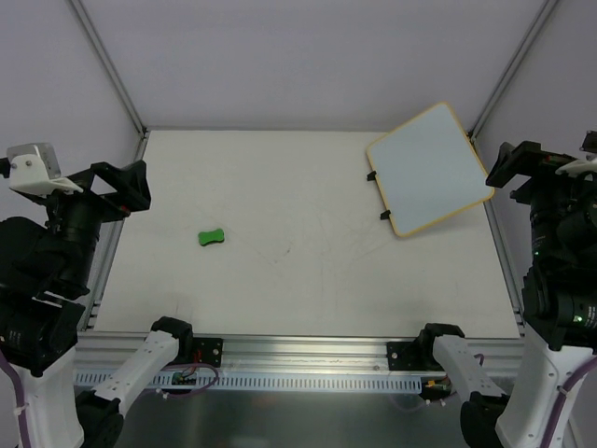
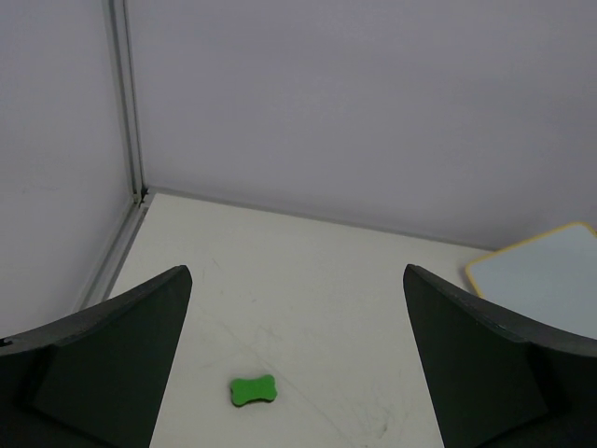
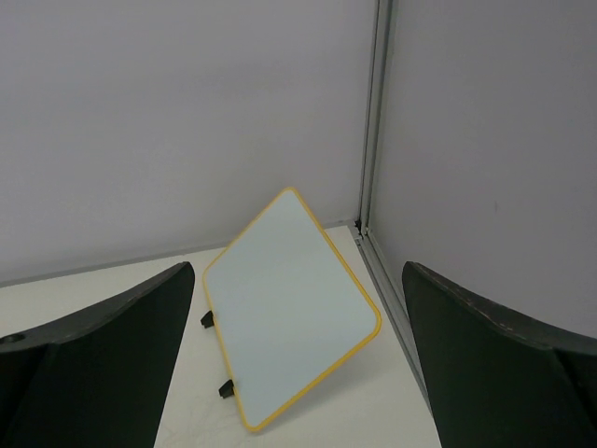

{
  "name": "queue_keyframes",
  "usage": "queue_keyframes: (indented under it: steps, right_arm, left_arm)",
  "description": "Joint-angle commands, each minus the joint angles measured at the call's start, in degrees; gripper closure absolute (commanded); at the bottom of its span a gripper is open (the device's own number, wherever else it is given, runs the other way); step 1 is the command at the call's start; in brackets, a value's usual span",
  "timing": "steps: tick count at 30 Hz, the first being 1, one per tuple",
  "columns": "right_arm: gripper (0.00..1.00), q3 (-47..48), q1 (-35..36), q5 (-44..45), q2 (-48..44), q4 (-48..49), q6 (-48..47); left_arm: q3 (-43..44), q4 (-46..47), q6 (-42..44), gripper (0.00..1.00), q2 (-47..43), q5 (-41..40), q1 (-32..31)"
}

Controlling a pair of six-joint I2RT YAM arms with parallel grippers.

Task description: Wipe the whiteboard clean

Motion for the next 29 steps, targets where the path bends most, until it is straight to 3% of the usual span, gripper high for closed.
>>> queue_keyframes:
  steps: [1, 8, 29]
  right_arm:
    - [0.01, 0.23, 2.14, 2.03, -2.37, 2.57, -3.18]
    - [0.01, -3.28, 2.94, 1.95, -6.5, 5.3, -5.56]
    - [0.01, -3.11, 4.35, 0.28, -7.91, 5.65, -5.38]
  left_arm:
    - [3.14, -0.42, 3.52, 0.01, 0.94, -3.56, -1.76]
    - [4.46, -0.33, 6.24, 0.01, -0.64, -7.78, -4.57]
    - [3.67, -0.33, 6.51, 0.01, -2.75, -9.81, -4.92]
